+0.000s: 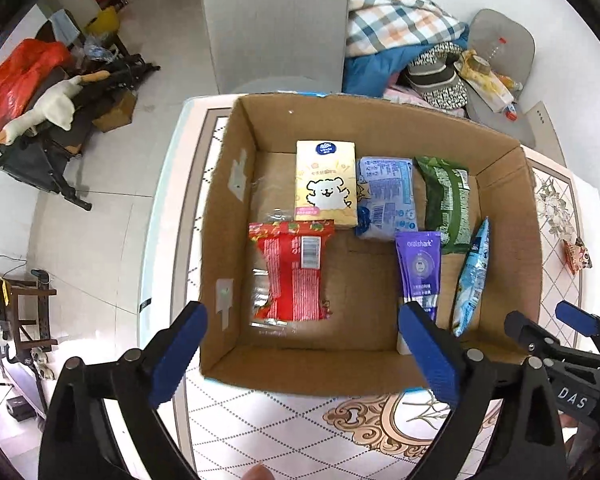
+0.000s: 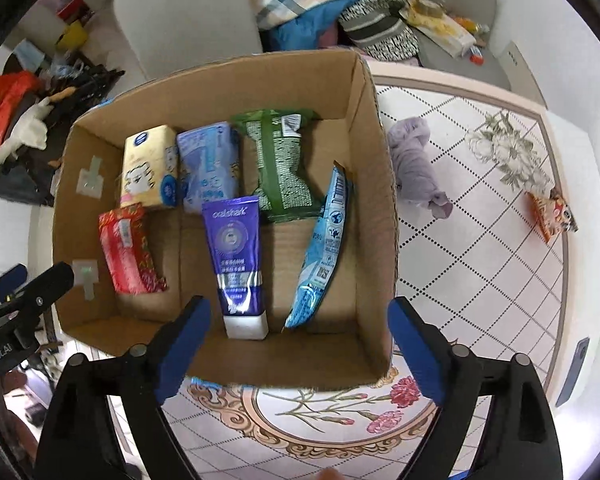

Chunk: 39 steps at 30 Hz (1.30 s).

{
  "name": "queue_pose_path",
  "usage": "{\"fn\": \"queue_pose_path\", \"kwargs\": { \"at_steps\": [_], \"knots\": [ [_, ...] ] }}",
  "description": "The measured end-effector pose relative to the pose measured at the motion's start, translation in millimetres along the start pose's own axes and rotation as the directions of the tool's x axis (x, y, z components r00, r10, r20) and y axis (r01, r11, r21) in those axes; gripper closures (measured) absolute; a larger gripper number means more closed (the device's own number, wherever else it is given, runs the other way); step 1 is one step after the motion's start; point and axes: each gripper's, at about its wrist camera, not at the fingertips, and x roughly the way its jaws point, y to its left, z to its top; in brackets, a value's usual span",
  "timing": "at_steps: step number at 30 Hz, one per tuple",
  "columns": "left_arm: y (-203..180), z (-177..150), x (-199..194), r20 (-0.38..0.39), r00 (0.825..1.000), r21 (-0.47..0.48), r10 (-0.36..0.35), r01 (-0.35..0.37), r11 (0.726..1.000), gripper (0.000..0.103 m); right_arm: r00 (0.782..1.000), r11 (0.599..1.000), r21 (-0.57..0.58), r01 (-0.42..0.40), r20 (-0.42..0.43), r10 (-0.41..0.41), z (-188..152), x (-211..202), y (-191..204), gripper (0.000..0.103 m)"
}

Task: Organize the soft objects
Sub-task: 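Carry the red bag and blue stick into the box and release both, then grasp the lilac cloth with the left tool while the right grasps the orange panda snack bag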

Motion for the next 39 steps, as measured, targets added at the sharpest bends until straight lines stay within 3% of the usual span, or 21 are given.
{"fn": "queue_pose_path", "kwargs": {
  "at_steps": [7, 13, 16, 21, 26, 32, 37, 39],
  "knots": [
    [1, -27, -26, 0.037, 0.999, -0.018, 0.02, -0.019, 1.0, 0.004, 0.999, 1.0, -0.028, -0.006, 0.054, 0.008, -24, -25, 5, 0.006],
    [-15, -37, -51, 0.058, 0.998, -0.038, -0.008, 0.01, 0.999, 0.004, 0.994, 0.996, -0.03, -0.087, 0.059, 0.088, -37, -45, -2, 0.006],
    [-43, -30, -65, 0.074, 0.997, -0.008, -0.035, 0.035, 0.999, 0.004, 0.988, 0.99, 0.009, -0.142, 0.055, 0.142, -38, -52, -22, 0.006],
    [-120, -4, -75, 0.094, 0.994, 0.096, -0.048, 0.039, 0.995, 0.004, 0.98, 0.97, 0.145, -0.195, 0.072, 0.186, -36, -65, -101, 0.006],
    [-224, 35, -49, 0.031, 0.997, 0.2, -0.068, 0.061, 0.978, 0.004, 0.986, 0.94, 0.302, -0.156, 0.095, 0.133, -30, -66, -211, 0.006],
    [-339, 97, 35, -0.111, 0.993, 0.305, 0.038, -0.003, 0.952, 0.004, 0.995, 0.889, 0.445, -0.102, 0.042, 0.094, -5, -32, -332, 0.006],
    [-387, 122, 101, -0.19, 0.971, 0.374, 0.147, -0.067, 0.925, 0.006, 0.995, 0.87, 0.488, -0.072, -0.028, 0.098, 21, 12, -392, 0.006],
    [-400, 123, 122, -0.212, 0.96, 0.402, 0.185, -0.087, 0.912, 0.015, 0.993, 0.866, 0.494, -0.071, -0.047, 0.108, 28, 28, -405, 0.006]
  ]
}}
